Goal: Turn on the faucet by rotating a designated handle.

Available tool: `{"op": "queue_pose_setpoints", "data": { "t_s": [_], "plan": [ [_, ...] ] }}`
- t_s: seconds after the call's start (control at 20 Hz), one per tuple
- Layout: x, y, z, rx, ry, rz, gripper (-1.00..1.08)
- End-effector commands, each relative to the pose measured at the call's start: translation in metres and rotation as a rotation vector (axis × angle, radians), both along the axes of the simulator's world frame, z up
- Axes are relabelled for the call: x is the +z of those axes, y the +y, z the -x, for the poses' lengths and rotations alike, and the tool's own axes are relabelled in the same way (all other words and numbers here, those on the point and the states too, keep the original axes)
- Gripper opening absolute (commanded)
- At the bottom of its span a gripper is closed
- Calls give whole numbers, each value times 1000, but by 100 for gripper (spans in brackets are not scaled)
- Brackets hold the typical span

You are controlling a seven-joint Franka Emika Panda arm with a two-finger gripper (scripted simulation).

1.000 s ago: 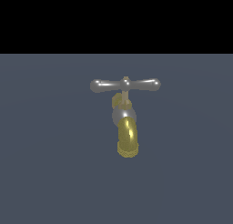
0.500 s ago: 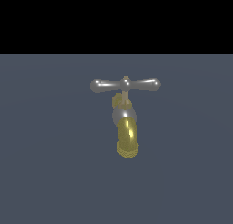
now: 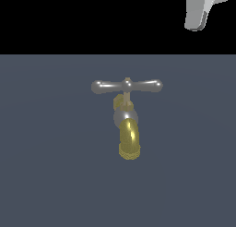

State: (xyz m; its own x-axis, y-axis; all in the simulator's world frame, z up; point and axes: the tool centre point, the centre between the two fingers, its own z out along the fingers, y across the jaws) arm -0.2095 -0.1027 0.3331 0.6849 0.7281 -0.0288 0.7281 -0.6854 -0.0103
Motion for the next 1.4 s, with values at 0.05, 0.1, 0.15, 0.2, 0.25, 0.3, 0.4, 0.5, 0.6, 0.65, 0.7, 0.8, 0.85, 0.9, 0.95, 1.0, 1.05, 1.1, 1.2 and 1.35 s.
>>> {"op": "queue_pose_setpoints", "data": {
  "t_s": [0.05, 0.1, 0.15, 0.2, 0.25, 0.3, 0.4, 0.5, 0.6, 0.65, 0.7, 0.8, 0.85, 0.9, 0.95, 1.0, 1.05, 1.1, 1.2, 1.35],
  "plan": [
    [-14, -8, -10, 83, -2, -1, -100],
    [-18, -10, -13, 106, -3, -1, -100],
    [-22, -11, -16, 129, -3, -1, -100],
    [-26, -13, -20, 152, -4, -2, -100],
    [-30, -15, -23, 175, -4, -2, -100],
    [-33, -17, -26, 197, -5, -2, -100],
    [-41, -20, -32, 242, -6, -3, -100],
    [-48, -22, -39, 286, -7, -3, -100],
    [-56, -24, -46, 330, -8, -4, -100],
    [-59, -25, -49, 351, -9, -4, -100],
    [-63, -26, -52, 372, -9, -5, -100],
    [-70, -28, -59, 414, -10, -5, -100],
    [-73, -28, -62, 434, -11, -6, -100],
    [-77, -29, -65, 454, -11, -6, -100],
    [-80, -29, -68, 474, -12, -6, -100],
    [-83, -30, -71, 494, -12, -7, -100],
    [-86, -30, -75, 513, -13, -7, -100],
    [-90, -30, -78, 532, -13, -8, -100],
    [-96, -30, -84, 570, -14, -9, -100],
    [-105, -30, -93, 624, -15, -11, -100]
  ]
}}
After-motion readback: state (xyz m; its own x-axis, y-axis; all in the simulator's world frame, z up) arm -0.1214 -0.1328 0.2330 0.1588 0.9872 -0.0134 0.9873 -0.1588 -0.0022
